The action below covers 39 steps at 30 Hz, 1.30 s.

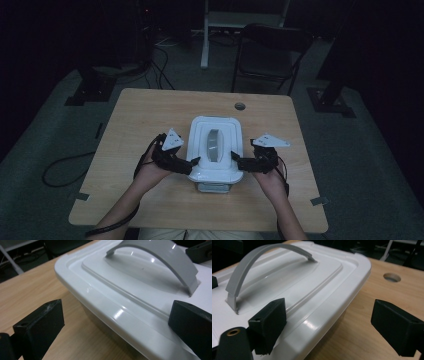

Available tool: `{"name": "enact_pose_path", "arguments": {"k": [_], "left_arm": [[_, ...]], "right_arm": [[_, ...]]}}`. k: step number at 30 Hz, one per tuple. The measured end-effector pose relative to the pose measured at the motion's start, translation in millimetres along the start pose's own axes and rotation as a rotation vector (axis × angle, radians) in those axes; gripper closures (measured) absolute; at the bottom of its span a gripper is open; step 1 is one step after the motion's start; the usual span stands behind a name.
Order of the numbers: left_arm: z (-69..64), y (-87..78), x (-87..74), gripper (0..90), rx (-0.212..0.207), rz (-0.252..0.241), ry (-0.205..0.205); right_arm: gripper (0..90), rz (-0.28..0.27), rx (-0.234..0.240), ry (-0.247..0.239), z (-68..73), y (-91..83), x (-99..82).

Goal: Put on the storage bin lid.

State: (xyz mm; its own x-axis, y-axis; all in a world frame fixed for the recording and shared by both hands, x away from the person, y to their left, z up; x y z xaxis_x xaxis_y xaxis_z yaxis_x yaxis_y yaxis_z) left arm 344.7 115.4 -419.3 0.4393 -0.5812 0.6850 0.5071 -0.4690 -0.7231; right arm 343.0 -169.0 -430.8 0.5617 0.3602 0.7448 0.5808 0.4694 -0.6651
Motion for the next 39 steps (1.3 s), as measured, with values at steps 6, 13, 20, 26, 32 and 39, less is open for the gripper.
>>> {"name": "enact_pose_path", "arguments": {"k": [6,13,20,26,32,39], "left_arm": [[0.6,-5.9,4.7,0.7,-0.002,-0.068,0.02],[12.6,-11.4,3.9,0.8,0.021,-0.097,-0.015],[26.1,-10.8,-4.1,0.8,0.03,-0.087,-0.061],[32.5,-14.0,-9.9,0.8,0.026,-0.09,-0.078],[42.7,-18.5,-18.5,0.8,0.042,-0.096,-0.099],[52.0,-13.6,-32.6,0.8,0.053,-0.086,-0.121]], "right_arm": [[11.9,-0.048,-0.04,-0.031,1.5,-7.8,5.3],[11.9,-0.096,-0.075,-0.006,-8.2,-17.9,8.5],[11.9,-0.074,-0.12,0.007,-20.2,-14.9,1.6],[11.9,-0.061,-0.134,0.027,-27.8,-15.2,-5.1],[11.9,-0.066,-0.16,0.057,-38.9,-19.6,-13.8],[11.9,-0.056,-0.191,0.09,-51.1,-20.5,-27.3]]}}
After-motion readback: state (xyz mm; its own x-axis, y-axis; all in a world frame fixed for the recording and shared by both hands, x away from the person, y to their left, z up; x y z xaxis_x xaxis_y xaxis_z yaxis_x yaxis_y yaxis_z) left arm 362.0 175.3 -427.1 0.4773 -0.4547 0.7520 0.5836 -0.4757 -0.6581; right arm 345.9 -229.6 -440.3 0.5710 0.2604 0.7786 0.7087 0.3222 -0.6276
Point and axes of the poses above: each handheld gripper's, and its own axes: y roughly forward along the jaws, x roughly out of its top, z roughly to its left, the point moved 2 cm from there along y, roughly forward along the jaws, and after that the axes turned 13 degrees about z, right-handed, at the moved point
